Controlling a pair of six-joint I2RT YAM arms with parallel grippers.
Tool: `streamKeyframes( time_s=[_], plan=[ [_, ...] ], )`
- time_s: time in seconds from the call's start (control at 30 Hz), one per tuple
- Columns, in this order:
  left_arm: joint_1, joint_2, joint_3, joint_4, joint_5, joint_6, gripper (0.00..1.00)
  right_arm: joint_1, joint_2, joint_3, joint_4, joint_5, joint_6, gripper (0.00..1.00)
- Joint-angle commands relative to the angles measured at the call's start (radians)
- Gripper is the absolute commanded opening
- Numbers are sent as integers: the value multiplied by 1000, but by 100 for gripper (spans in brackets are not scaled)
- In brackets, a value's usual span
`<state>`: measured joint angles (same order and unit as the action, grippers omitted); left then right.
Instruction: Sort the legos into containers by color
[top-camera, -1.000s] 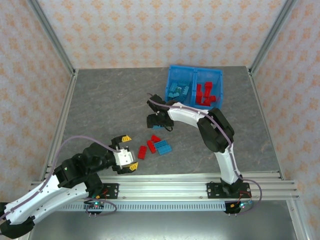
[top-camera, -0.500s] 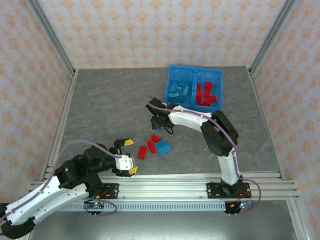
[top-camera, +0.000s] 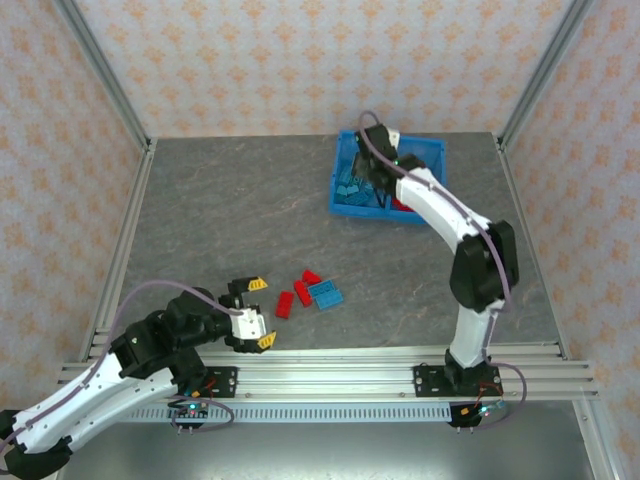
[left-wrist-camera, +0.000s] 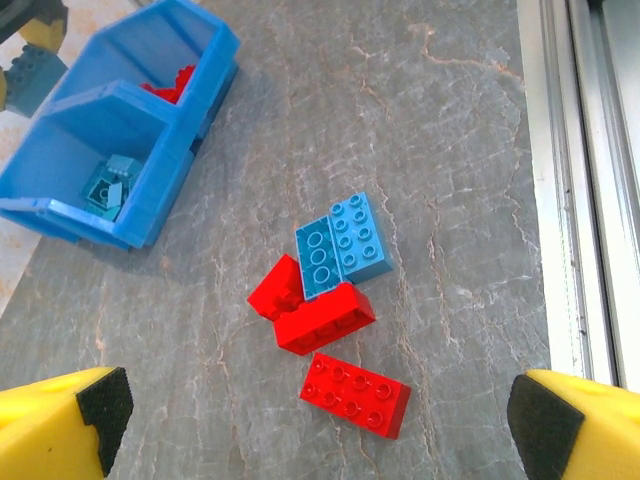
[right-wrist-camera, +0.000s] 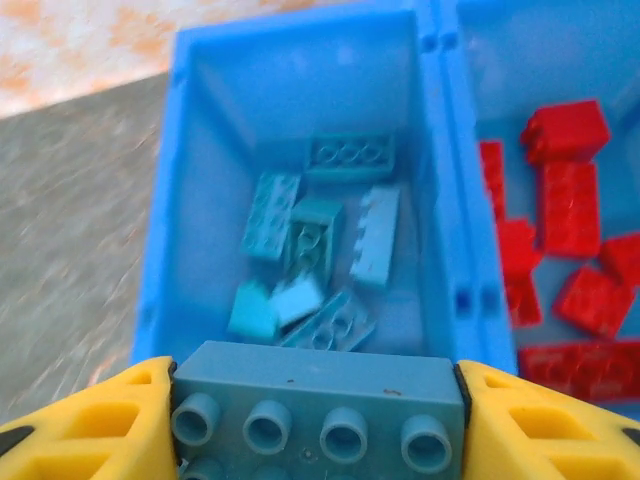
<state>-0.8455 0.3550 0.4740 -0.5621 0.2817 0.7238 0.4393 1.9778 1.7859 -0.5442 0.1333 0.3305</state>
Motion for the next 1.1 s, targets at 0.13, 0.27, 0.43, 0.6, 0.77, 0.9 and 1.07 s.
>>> streamKeyframes(
  time_s=[0.13, 0.27, 0.43, 0.6, 0.77, 0.9, 1.07],
  plan=[
    [12, 57, -8, 33, 15, -12, 100, -44, 406, 521, -184, -46, -45, 44],
    [13, 53, -15, 46, 1, -12, 100, -49, 561, 773, -251, -69, -56, 51],
    [16, 56, -21, 54, -3, -11, 100, -51, 560, 834, -283, -61, -63, 68],
    [21, 72, -21, 59, 1, -14, 100, -50, 445, 770, -319, -79, -94, 73],
    [24, 74, -20, 62, -13, -40, 100, -51, 269, 601, -310, -133, -110, 82],
    [29, 93, -10, 80, -52, -117, 100, -50, 97, 390, -260, -181, -119, 88],
    [60, 253, 125, 54, -186, -373, 100, -40, -188, 29, -203, -361, -74, 87]
  ],
)
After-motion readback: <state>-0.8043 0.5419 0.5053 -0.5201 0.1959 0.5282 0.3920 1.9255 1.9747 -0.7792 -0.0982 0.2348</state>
